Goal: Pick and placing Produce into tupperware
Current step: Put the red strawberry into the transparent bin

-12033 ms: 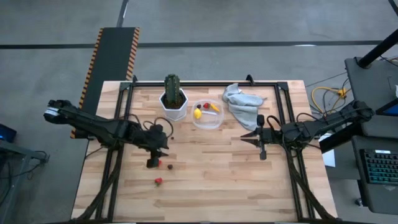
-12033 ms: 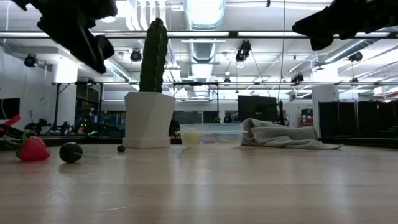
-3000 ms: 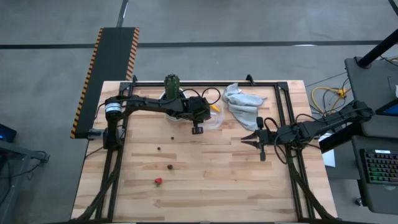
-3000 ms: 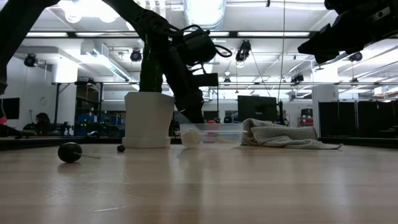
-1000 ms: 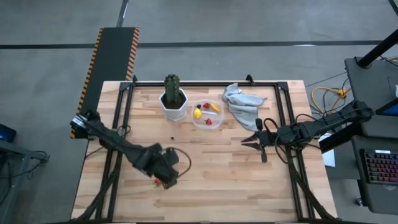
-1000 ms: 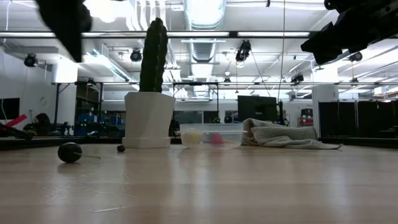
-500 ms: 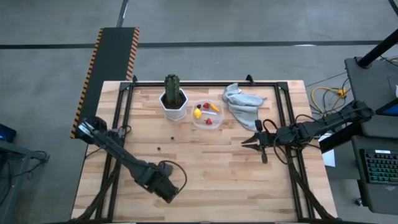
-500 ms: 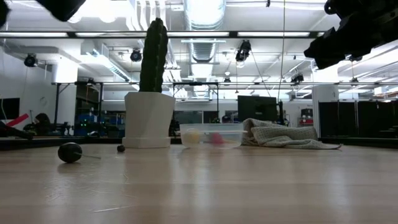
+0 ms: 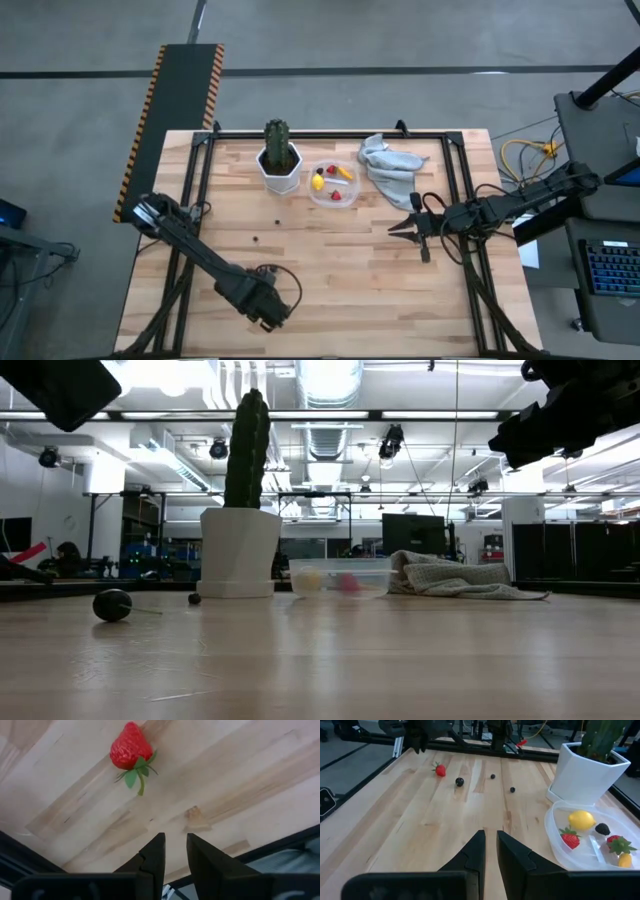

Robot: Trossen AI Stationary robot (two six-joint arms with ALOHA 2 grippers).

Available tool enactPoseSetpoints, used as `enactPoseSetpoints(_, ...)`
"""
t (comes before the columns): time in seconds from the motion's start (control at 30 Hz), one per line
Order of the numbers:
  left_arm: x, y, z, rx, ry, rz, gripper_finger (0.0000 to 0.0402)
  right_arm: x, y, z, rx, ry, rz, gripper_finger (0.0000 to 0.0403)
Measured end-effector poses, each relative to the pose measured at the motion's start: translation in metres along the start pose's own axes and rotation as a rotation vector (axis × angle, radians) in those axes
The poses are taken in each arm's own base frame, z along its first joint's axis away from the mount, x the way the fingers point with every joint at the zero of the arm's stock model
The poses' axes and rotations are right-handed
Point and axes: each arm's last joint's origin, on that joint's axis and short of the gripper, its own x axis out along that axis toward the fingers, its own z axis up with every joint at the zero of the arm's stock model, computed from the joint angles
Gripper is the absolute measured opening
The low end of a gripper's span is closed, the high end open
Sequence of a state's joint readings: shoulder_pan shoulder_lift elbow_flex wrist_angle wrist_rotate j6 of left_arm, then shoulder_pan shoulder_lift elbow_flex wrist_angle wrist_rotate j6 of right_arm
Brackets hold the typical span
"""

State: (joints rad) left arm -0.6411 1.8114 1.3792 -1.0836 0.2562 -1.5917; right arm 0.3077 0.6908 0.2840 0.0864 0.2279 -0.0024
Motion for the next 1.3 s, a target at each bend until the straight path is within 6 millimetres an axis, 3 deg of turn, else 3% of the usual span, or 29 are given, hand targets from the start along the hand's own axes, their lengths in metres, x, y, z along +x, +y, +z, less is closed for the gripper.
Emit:
enactPoseSetpoints(0.23,0.008,0.003,0.004,-0.009,0.001,0.019,0.0073,0.000,0.000,0.000,-0.002,0.000,0.000,0.0038)
enactPoseSetpoints(0.57,0.018,0.008,0.009,-0.036,-0.015,0.021,0.0177,0.000,0.000,0.000,-0.007,0.000,0.000,0.0038)
enactPoseSetpoints(1.3,0.033,0.018,0.021,-0.136,-0.062,0.058,0.0182,0.000,0.000,-0.001,-0.011,0.006,0.000,0.0038)
